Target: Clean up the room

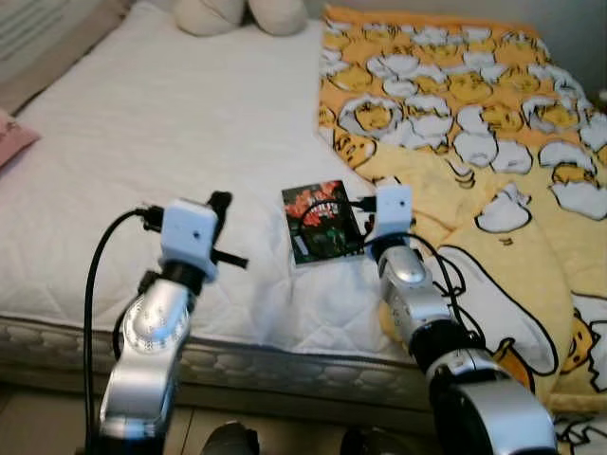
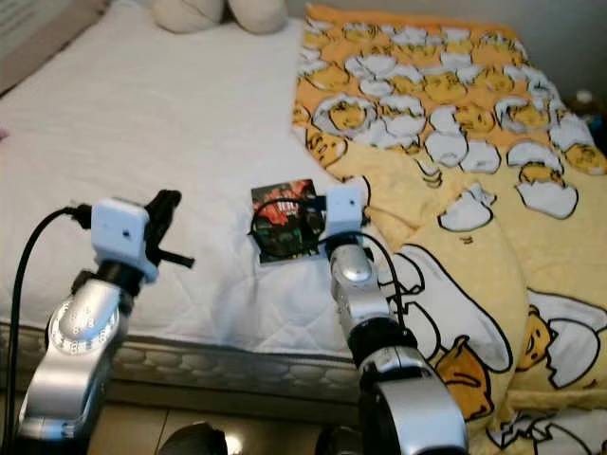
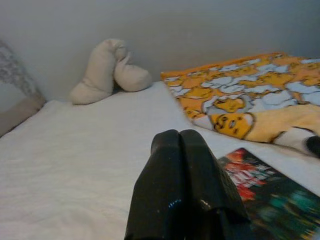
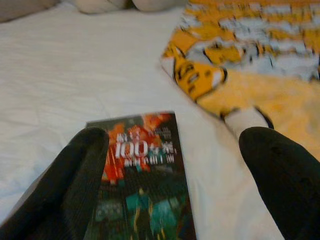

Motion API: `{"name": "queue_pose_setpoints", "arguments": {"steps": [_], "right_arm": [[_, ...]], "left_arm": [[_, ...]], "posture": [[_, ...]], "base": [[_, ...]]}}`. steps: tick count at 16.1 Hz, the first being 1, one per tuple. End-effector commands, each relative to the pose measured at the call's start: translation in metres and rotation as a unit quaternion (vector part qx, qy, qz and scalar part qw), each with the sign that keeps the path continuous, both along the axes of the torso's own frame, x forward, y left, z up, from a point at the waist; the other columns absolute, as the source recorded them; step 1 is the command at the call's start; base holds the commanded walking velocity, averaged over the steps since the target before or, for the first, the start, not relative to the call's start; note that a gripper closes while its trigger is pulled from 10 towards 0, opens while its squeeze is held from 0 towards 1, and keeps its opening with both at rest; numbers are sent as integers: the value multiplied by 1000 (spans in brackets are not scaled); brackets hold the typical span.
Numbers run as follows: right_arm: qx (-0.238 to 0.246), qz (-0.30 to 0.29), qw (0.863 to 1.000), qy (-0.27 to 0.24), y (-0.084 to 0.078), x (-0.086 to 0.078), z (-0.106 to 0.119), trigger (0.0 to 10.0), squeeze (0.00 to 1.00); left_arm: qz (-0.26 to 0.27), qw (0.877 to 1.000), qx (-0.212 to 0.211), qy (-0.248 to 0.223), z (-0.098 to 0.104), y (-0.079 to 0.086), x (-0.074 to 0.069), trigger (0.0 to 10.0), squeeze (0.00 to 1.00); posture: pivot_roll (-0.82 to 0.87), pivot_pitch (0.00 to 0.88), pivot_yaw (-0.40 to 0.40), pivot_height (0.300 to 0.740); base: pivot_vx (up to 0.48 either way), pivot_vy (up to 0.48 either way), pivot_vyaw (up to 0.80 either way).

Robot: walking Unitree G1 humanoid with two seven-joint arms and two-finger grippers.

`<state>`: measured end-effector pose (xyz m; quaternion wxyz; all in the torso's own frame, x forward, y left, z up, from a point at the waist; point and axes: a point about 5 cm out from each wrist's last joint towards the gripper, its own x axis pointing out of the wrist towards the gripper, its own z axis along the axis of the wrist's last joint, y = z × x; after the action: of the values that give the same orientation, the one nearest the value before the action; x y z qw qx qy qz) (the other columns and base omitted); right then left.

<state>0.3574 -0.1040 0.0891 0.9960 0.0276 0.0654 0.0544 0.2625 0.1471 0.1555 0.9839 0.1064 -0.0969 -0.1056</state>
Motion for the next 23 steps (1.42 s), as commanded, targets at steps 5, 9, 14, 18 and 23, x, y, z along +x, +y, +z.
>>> {"name": "queue_pose_setpoints", "arguments": {"steps": [5,9,14,18,23], "right_arm": [[-14,-29,999,36,-10,6,-3,10000,1000],[-45,-30,997,63,-8,4,-12,10000,0],[-38,-32,993,104,-8,-2,-24,10000,0],[-61,-39,992,107,-9,-1,-24,10000,0],[7,-35,992,124,3,4,-16,10000,0]], "left_arm": [[20,999,13,31,0,7,-20,10000,0],[28,998,15,51,6,16,-38,10000,0],[3,995,29,90,7,12,-73,10000,0],[20,992,30,120,8,17,-94,10000,0],[29,990,23,134,9,13,-99,10000,0]], "posture": [[249,114,-20,727],[320,193,3,727],[377,294,22,727],[403,342,25,727],[402,362,3,727]], "base": [[0,0,0],[0,0,0],[0,0,0],[0,0,0],[0,0,0]]}}
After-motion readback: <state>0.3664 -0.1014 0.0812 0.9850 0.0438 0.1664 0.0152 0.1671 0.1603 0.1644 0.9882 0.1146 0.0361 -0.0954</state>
